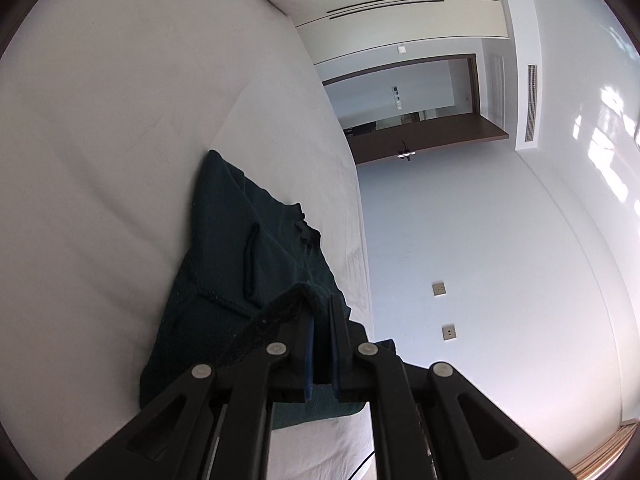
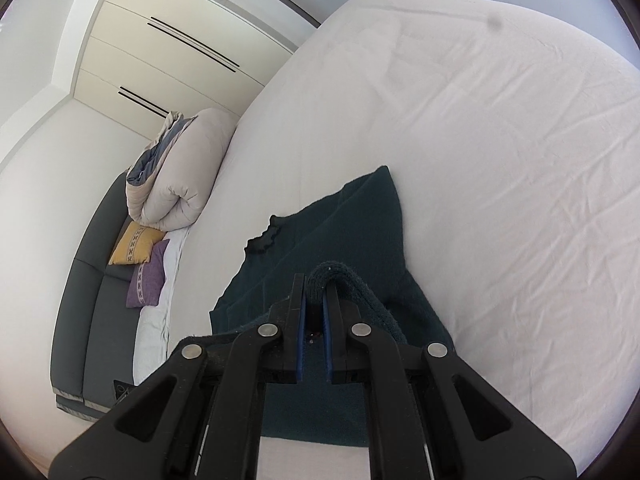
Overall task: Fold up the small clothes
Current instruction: 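Carry the hem over the body with both grippers and release it near the collar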
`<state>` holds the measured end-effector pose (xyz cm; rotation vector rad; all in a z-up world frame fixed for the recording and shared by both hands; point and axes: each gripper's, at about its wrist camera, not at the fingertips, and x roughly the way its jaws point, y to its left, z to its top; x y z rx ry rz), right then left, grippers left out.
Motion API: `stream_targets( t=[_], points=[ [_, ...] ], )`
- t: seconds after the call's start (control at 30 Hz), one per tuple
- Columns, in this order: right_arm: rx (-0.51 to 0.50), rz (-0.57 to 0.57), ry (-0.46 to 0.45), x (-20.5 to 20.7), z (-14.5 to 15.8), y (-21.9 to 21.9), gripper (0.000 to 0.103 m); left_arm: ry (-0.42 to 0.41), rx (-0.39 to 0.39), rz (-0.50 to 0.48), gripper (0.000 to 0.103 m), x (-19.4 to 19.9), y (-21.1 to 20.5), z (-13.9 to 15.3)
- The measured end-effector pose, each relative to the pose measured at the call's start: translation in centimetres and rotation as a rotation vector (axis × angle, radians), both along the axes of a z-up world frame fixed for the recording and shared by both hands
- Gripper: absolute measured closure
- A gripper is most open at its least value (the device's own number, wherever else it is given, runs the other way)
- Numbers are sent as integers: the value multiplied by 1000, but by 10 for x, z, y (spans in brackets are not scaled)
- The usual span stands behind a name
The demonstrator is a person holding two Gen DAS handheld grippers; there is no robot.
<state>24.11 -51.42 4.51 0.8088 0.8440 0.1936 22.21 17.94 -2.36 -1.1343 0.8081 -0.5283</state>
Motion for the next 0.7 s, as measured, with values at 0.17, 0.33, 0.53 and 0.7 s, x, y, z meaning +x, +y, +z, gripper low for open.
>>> stream_targets(
  t=[0.17,0.33,0.53,0.7],
  points=[
    [-14,-21,16,61,-11,3,97,18,8,20,97,49,2,-7],
    [-38,-48,56,117,-31,2,97,36,36,32,97,88,-1,-18],
    [-72,-79,121,176,-67,1,97,102,120,51,97,128,-9,-49],
    [-102,-68,145,201,-90,13,81,151,134,110,34,130,-1,-74]
  ],
)
